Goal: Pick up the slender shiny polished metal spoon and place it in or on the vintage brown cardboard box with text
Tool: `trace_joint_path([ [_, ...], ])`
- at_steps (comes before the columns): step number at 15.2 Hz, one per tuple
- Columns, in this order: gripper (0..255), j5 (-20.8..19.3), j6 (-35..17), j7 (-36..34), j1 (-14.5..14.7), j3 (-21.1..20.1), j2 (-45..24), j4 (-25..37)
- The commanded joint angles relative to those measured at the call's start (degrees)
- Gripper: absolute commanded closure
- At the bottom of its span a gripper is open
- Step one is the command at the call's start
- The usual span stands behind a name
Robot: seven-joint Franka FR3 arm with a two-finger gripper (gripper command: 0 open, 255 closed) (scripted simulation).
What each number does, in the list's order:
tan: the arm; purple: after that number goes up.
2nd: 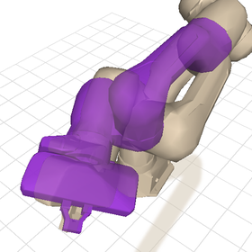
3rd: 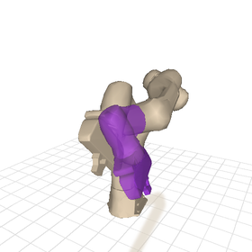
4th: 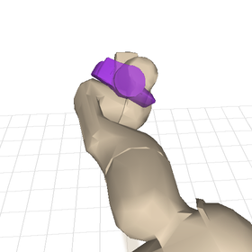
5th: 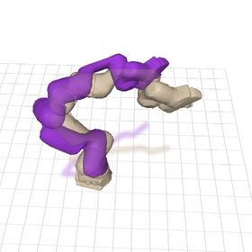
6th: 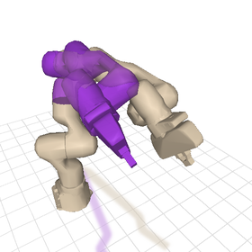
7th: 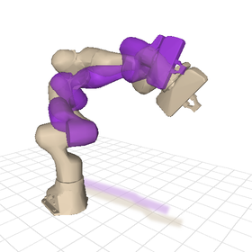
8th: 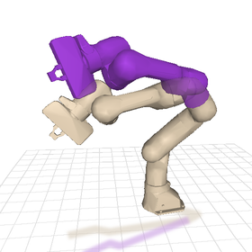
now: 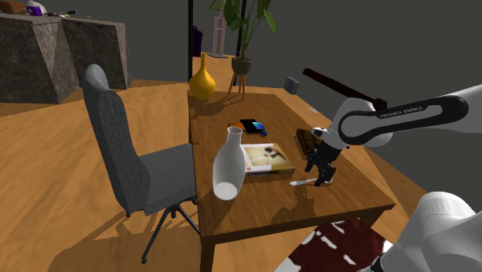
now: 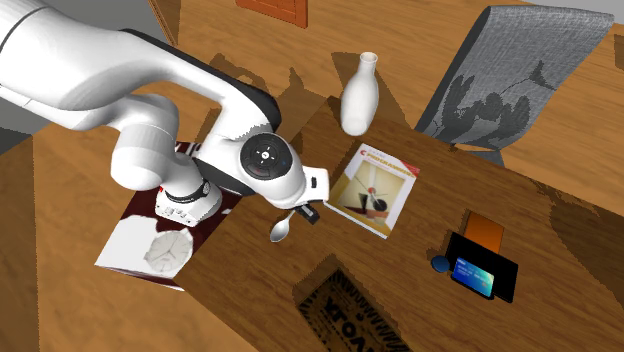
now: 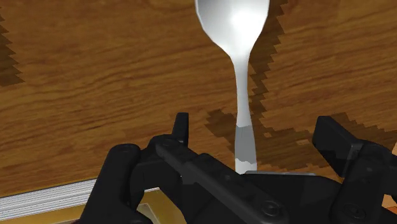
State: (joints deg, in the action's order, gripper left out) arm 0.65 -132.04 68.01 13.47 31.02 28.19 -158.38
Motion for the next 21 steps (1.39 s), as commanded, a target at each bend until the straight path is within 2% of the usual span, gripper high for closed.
trace_joint_path([
  [1, 0, 0.37, -1.32, 0.21, 0.41, 0.19, -0.74, -0.53],
  [8, 0, 0.36, -1.31, 0.21, 0.40, 0.18, -0.73, -0.53],
  [9, 255, 0.36, -1.31, 0.21, 0.40, 0.18, -0.73, -0.53],
  [18, 255, 0.36, -1.31, 0.21, 0.40, 0.18, -0.73, -0.53],
  [21, 255, -0.32, 1.62, -0.93, -0.28, -0.80, 1.24, 0.54],
])
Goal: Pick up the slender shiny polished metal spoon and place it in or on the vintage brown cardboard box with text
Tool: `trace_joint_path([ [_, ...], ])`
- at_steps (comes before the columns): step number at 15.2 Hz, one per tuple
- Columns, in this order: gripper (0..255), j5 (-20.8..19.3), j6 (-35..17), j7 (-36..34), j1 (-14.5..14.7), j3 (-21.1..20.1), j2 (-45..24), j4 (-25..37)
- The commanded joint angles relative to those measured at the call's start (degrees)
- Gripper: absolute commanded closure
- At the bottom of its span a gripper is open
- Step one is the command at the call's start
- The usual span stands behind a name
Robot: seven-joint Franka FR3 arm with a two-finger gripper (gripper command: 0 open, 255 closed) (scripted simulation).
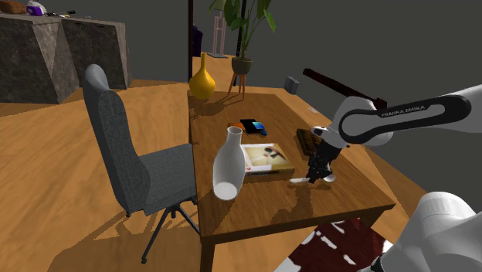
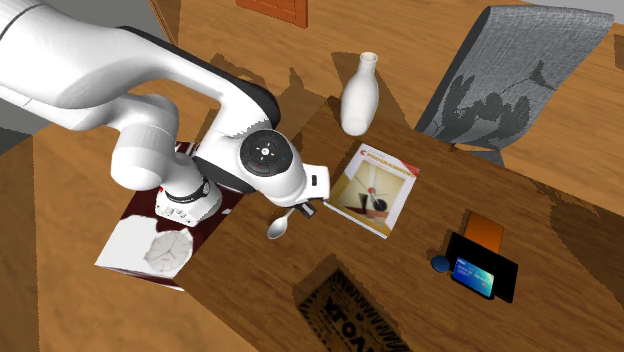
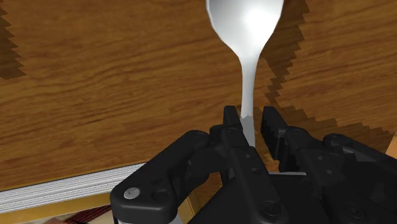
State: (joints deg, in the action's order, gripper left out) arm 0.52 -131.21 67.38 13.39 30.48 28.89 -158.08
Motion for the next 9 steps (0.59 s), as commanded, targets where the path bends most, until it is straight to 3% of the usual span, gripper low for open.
trace_joint_path([
  [1, 255, -0.37, 1.75, -0.65, -0.39, -0.57, 1.16, 0.63],
  [9, 255, -1.16, 9.19, -2.97, -1.39, -2.73, 5.27, 4.21],
])
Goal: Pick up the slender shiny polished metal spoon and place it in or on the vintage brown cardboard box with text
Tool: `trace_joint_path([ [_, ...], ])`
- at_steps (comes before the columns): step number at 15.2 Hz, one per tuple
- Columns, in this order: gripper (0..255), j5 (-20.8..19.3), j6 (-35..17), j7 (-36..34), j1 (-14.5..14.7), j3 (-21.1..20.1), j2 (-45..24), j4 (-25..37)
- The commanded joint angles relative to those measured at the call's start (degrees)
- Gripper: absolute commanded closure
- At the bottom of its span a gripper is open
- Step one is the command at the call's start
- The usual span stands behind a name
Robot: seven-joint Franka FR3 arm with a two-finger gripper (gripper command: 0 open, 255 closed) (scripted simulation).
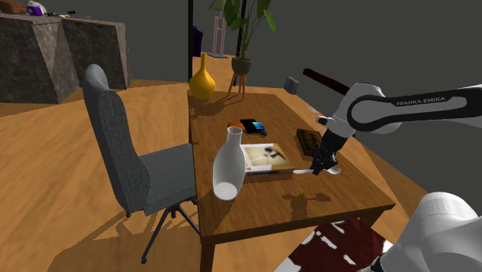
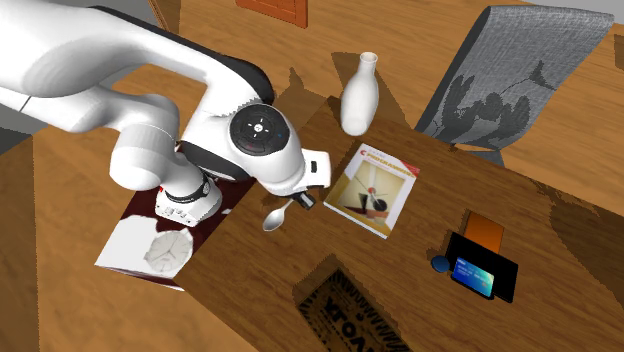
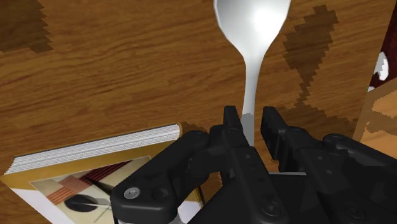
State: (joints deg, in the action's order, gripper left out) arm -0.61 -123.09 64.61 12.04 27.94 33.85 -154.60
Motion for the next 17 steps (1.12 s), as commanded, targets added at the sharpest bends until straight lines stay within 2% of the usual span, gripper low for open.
trace_joint_path([
  [1, 255, -0.06, 1.96, -0.45, -0.12, -0.42, 0.72, 1.24],
  [12, 255, 0.01, 10.58, -2.59, -0.40, -2.54, 3.83, 6.97],
  [17, 255, 0.53, 10.84, 4.45, 0.75, 4.07, -5.48, 15.75],
])
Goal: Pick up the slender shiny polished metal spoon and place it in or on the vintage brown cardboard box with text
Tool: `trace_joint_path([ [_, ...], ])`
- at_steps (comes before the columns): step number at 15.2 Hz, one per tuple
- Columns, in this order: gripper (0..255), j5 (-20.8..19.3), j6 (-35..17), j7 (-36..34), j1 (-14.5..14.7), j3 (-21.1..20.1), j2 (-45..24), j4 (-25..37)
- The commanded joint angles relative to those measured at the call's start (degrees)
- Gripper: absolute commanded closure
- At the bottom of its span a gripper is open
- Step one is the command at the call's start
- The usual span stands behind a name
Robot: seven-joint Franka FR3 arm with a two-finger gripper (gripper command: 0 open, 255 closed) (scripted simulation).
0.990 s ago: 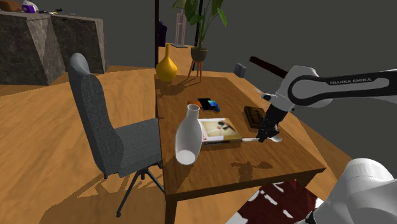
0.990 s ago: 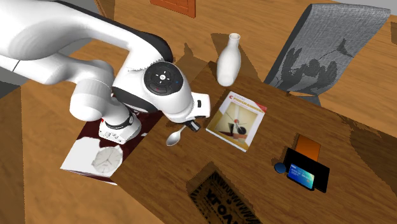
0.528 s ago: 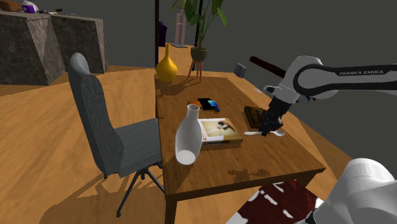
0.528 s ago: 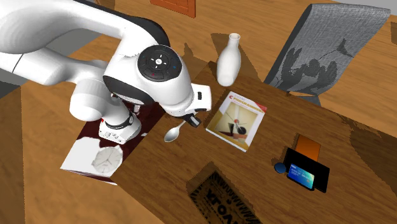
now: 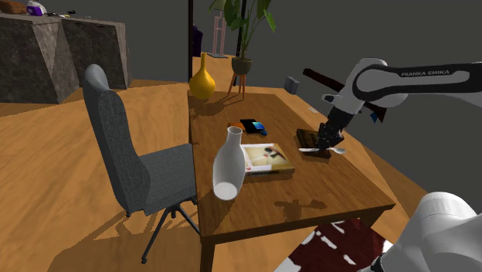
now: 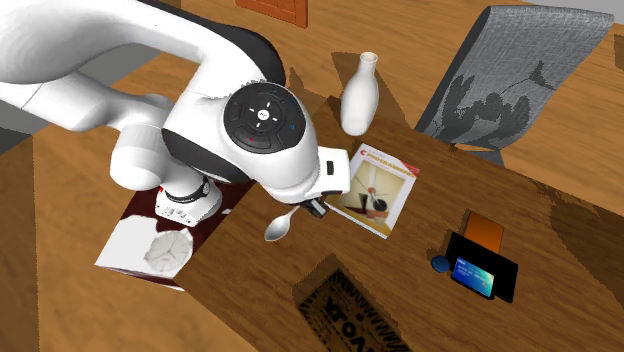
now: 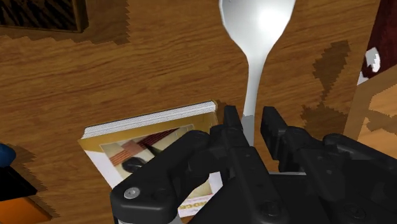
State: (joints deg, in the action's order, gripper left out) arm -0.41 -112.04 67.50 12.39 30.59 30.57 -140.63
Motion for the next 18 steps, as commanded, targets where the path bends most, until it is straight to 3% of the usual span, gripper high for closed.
trace_joint_path([
  [1, 255, 0.73, -0.03, 3.05, 0.75, 2.77, -4.16, 3.69],
  [6, 255, 4.73, 1.64, 11.24, 2.66, 9.65, -14.91, 14.08],
  [11, 255, 12.71, 5.37, 21.10, 3.10, 16.11, -28.26, 26.20],
  [14, 255, 19.12, 9.11, 27.23, 0.66, 18.30, -37.61, 34.58],
  [18, 255, 26.89, 15.28, 33.23, -6.40, 17.99, -49.63, 47.16],
])
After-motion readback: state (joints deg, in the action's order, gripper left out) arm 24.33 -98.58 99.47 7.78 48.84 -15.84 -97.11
